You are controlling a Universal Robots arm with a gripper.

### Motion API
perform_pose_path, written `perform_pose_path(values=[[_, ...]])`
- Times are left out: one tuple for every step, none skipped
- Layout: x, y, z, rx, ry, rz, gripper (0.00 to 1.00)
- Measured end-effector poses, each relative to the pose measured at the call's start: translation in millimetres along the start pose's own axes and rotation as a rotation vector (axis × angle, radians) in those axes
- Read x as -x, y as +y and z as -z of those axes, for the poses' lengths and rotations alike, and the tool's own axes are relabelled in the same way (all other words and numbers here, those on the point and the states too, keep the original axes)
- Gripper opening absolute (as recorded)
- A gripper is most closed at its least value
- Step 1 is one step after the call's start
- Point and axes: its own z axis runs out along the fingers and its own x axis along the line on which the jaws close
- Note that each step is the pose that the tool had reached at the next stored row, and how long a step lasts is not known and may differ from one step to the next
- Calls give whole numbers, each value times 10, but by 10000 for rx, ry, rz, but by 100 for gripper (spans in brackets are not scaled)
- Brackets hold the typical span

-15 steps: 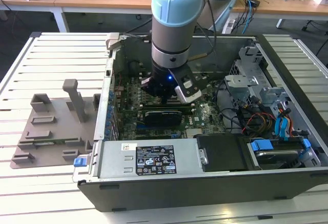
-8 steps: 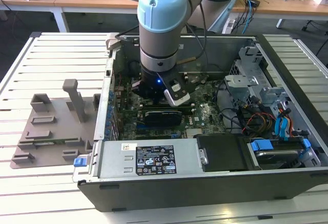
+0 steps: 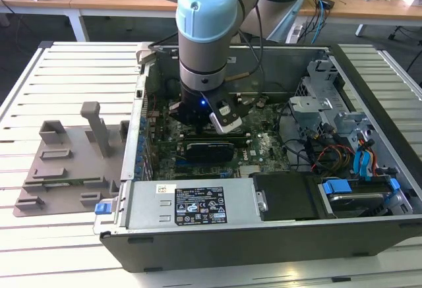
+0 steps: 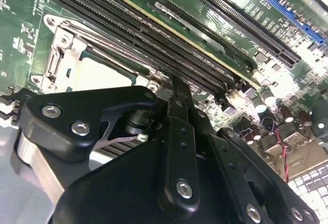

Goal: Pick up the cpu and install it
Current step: 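Install the second cpu locking lever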

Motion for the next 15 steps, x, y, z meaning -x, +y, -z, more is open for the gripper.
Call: perform_pose_path(values=[[-2,0,0,1,18,108,11],[-2,2,7,1,19,111,11],[-1,7,32,9,15,112,11],[0,12,70,0,18,113,11],[20,14,83,0,20,113,11],[39,13,84,-5,24,110,11],[65,12,84,-14,33,109,11],[107,10,84,-23,43,108,11],[174,11,84,-47,65,103,11],[238,12,84,-74,96,99,11],[278,13,84,-93,116,97,11],[364,19,82,-133,156,88,11],[428,25,80,-168,188,84,11],[539,44,77,-244,245,76,11],[590,53,75,-288,266,69,11]])
